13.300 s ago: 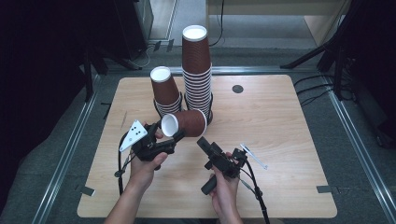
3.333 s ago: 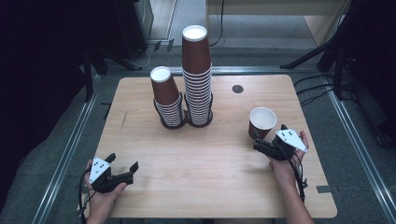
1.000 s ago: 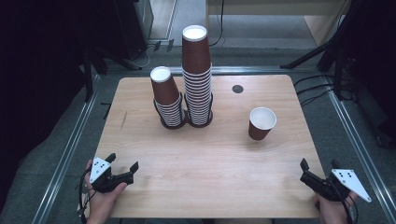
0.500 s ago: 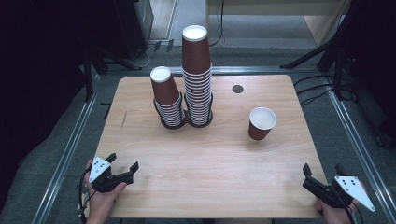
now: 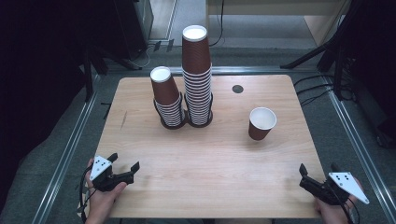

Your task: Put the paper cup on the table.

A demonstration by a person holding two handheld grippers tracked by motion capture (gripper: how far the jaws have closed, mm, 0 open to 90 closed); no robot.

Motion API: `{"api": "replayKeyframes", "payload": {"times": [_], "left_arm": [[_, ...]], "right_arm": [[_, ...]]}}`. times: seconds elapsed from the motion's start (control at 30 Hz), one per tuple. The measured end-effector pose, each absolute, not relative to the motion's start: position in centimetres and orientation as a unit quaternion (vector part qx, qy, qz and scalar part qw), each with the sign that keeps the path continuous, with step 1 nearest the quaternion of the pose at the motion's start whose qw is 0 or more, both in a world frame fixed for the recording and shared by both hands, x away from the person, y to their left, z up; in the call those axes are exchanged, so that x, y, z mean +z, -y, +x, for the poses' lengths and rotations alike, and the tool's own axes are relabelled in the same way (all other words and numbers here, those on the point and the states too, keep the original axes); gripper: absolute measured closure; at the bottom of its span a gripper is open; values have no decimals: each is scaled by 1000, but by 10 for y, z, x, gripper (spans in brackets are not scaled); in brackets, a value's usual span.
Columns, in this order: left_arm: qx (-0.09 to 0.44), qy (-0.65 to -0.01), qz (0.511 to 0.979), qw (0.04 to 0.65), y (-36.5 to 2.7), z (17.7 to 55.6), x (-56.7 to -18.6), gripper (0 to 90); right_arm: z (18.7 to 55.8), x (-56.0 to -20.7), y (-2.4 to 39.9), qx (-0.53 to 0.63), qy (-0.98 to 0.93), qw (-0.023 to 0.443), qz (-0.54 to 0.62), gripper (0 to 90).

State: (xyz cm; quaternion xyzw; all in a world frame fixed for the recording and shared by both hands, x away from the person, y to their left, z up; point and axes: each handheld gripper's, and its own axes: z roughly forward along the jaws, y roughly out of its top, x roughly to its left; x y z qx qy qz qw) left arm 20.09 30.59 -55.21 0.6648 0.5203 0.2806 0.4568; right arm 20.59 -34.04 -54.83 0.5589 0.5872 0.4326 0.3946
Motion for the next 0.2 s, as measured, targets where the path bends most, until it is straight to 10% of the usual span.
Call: {"api": "replayKeyframes", "payload": {"times": [0.2], "left_arm": [[279,-520,665,457,-306,201,-552,27]], "right_arm": [[206,-549,336,421,-599,407,546,0]]}}
